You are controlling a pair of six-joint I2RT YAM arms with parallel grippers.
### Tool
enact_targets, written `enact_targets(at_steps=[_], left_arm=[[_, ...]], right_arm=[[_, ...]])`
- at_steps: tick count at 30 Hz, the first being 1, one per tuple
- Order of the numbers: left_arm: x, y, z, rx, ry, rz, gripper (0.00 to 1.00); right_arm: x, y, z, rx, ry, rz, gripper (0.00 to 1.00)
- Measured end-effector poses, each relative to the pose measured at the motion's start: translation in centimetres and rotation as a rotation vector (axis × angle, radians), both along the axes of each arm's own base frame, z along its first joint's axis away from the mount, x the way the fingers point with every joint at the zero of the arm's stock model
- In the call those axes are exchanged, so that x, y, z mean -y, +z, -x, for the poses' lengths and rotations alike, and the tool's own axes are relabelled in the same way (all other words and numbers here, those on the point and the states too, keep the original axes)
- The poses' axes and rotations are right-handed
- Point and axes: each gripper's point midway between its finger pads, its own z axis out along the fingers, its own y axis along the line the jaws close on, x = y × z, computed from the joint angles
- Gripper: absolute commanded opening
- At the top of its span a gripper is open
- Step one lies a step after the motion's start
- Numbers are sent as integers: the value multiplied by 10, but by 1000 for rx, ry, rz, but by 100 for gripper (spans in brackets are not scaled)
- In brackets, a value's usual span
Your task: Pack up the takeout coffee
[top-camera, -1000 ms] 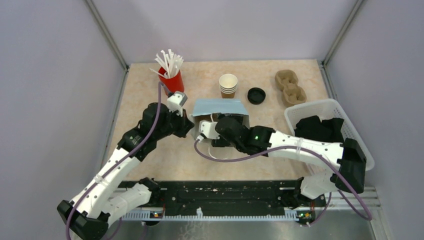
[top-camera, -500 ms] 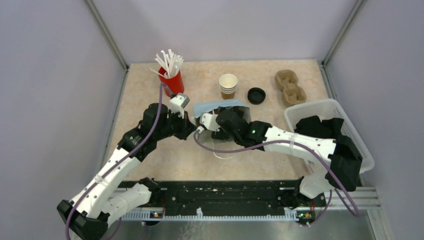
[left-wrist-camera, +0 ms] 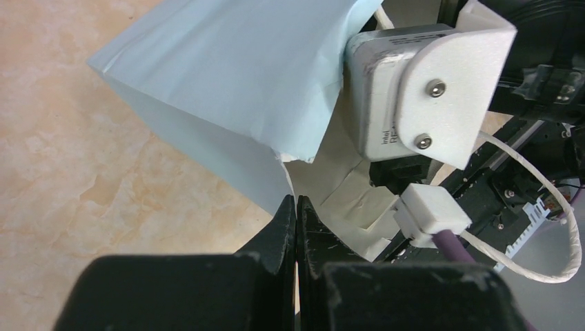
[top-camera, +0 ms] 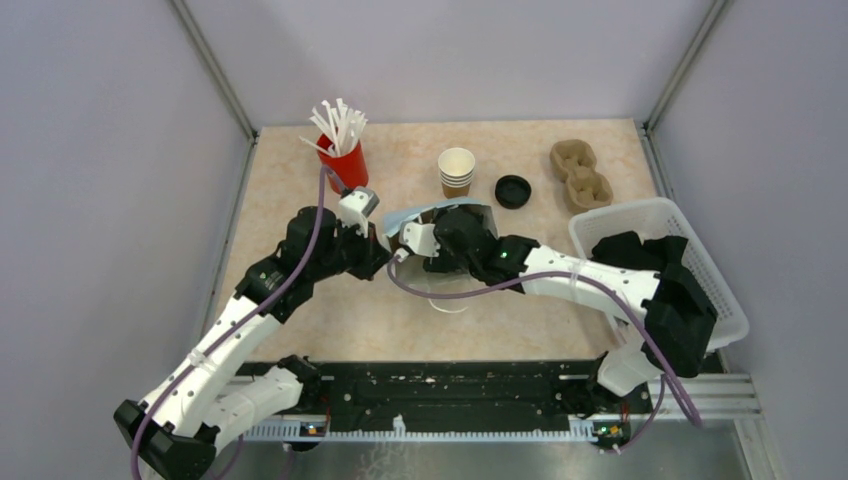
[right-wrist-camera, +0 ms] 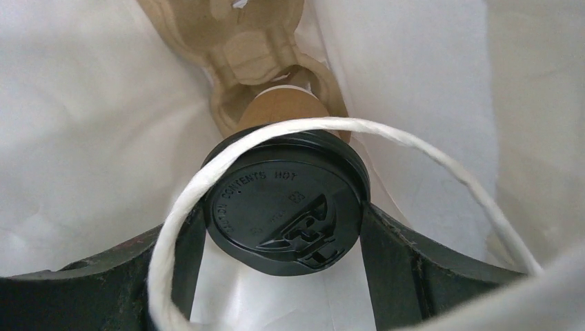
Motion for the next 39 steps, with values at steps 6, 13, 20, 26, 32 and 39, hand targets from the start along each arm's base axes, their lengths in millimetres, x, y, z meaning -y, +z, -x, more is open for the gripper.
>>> enact_targets(at_steps=[6, 13, 20, 26, 32, 39], left_arm=[[-1, -1, 0, 0, 5, -4, 0], [-1, -1, 0, -1, 5, -5, 0], [-2, -1, -2, 1, 15, -9, 0], [-5, -2, -4, 1, 39, -15, 0], [-8, -1, -3, -13, 56, -25, 0], [-10, 3, -2, -17, 62, -26, 0]], right_arm=[[-3, -9, -8, -4, 9, 13, 45], [-5, -8, -15, 7, 6, -5, 46], [-11, -14, -26, 16, 6, -29, 46], [-19, -17, -30, 11, 16, -59, 46], [-24, -24, -22, -40, 51, -69, 46], [-20, -26, -8, -90, 103, -41, 47]])
